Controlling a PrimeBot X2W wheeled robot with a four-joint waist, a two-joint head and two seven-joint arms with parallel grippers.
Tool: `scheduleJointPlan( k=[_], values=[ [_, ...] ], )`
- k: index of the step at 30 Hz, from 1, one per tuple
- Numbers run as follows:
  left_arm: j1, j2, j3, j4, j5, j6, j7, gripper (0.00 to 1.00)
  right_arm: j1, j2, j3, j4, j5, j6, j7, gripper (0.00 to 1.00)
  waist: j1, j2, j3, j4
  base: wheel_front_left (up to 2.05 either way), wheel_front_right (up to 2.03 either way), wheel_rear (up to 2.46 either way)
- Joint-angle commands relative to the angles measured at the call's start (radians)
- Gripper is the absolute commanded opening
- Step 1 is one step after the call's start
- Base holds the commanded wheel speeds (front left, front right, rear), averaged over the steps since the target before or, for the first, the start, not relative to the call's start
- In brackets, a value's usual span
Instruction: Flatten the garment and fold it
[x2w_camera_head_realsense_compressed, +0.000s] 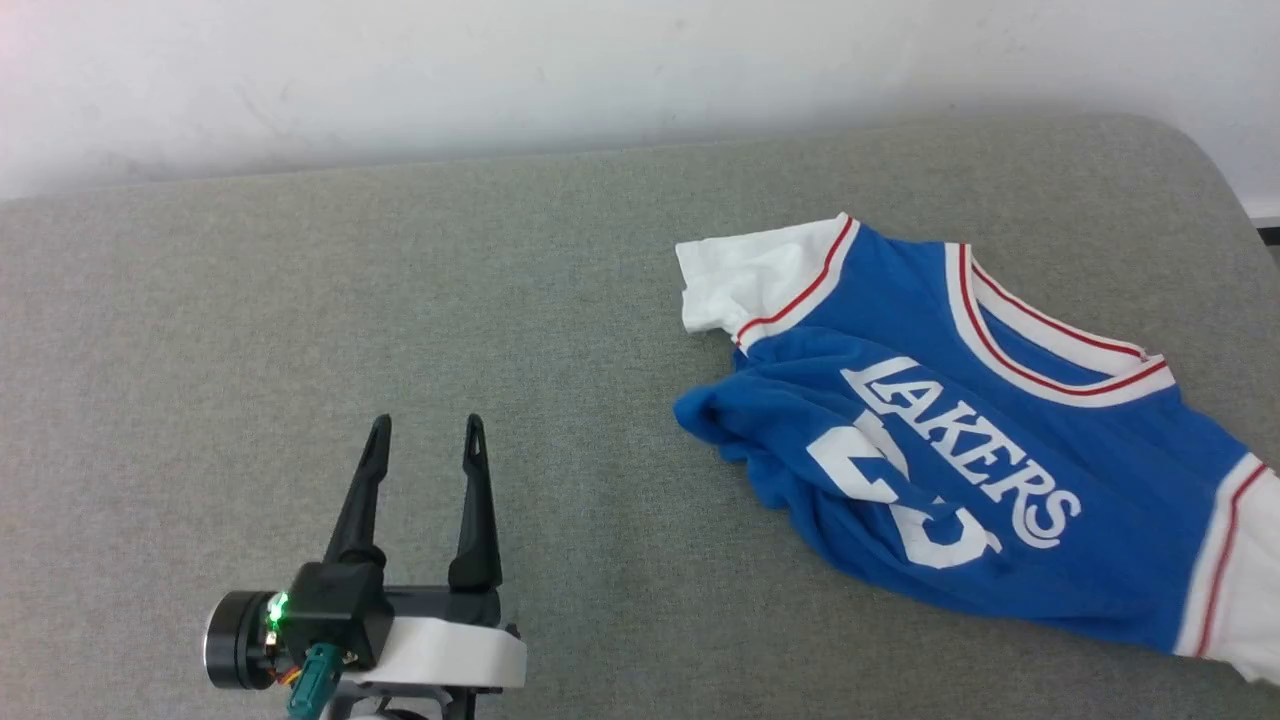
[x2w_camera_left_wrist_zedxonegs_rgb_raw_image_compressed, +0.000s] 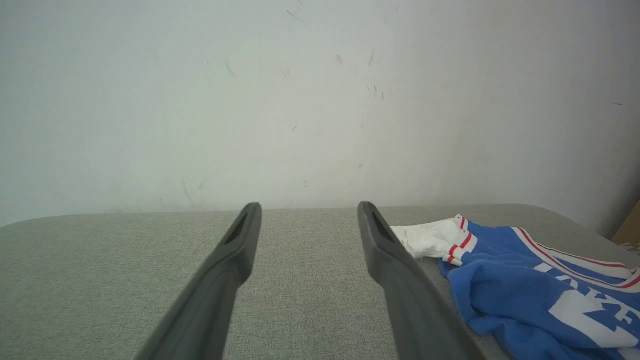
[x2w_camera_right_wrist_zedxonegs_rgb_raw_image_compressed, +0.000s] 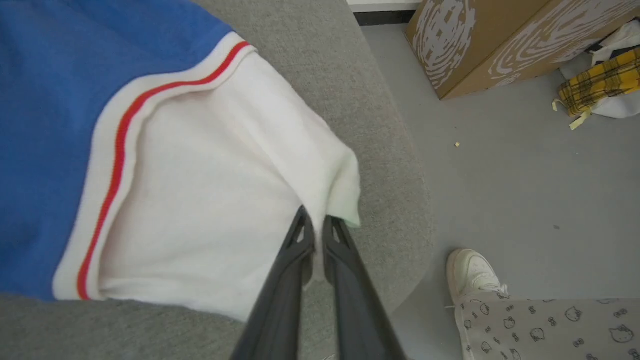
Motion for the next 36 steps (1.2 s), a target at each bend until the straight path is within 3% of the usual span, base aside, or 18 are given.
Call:
scheduleJointPlan(
  k=[1,2,7,12,16,22,29,30,31,32,36],
  values=[
    [0.011,0.006,-0.001,-0.001,-0.005,-0.003,0.003,1.0,-0.013,0.001,-0.012,0.007,-0.036,-0.002,-0.023,0.96,0.0001,-0.0001,-0.005,-0.002,0.0,0.0,0.0],
    [0.011,0.008,-0.001,0.001,-0.005,-0.003,0.006,1.0,-0.027,0.011,-0.02,0.01,-0.046,-0.002,-0.038,1.0,0.0001,-0.0001,-0.008,-0.003,0.0,0.0,0.0],
    [0.012,0.007,0.0,0.006,-0.015,-0.001,0.007,1.0,-0.129,0.028,0.049,-0.099,-0.008,-0.002,-0.095,1.0,0.0001,-0.0001,-0.022,-0.002,0.0,0.0,0.0],
    [0.008,0.004,-0.006,0.008,-0.021,-0.003,0.004,1.0,-0.222,0.004,0.269,-0.311,0.093,-0.002,-0.043,1.0,0.0001,-0.0001,-0.021,0.015,0.0,0.0,0.0],
    [-0.003,-0.005,-0.012,0.012,-0.024,-0.004,-0.002,1.0,-0.261,-0.012,0.48,-0.394,0.169,-0.002,0.054,1.0,0.0001,-0.0001,-0.007,0.045,0.0,0.0,0.0],
    [-0.021,-0.021,-0.026,0.026,-0.027,-0.006,-0.011,1.0,-0.317,-0.045,0.703,-0.308,0.223,-0.002,0.169,1.0,0.0001,-0.0001,0.024,0.109,0.0,0.0,0.0],
    [-0.044,-0.037,-0.046,0.052,-0.03,-0.013,-0.021,1.0,-0.376,-0.086,0.855,-0.097,0.184,-0.002,0.209,1.0,0.0001,-0.0001,0.059,0.183,0.0,0.0,0.0],
    [-0.048,-0.039,-0.048,0.055,-0.03,-0.013,-0.022,1.0,-0.382,-0.086,0.871,-0.08,0.192,-0.002,0.201,0.53,0.0001,-0.0001,0.062,0.19,0.0,0.0,0.0],
    [-0.05,-0.041,-0.049,0.057,-0.031,-0.013,-0.023,1.0,-0.389,-0.087,0.893,-0.069,0.197,-0.002,0.192,0.2,0.0001,-0.0001,0.064,0.195,0.0,0.0,0.0],
    [-0.05,-0.042,-0.048,0.059,-0.031,-0.011,-0.024,1.0,-0.396,-0.086,0.916,-0.062,0.208,-0.002,0.185,0.0,0.0001,-0.0001,0.065,0.197,0.0,0.0,0.0],
    [-0.047,-0.039,-0.041,0.067,-0.031,-0.007,-0.027,1.0,-0.425,-0.072,0.994,-0.094,0.275,-0.002,0.145,0.0,0.0001,-0.0001,0.062,0.189,0.0,0.0,0.0]
  ],
)
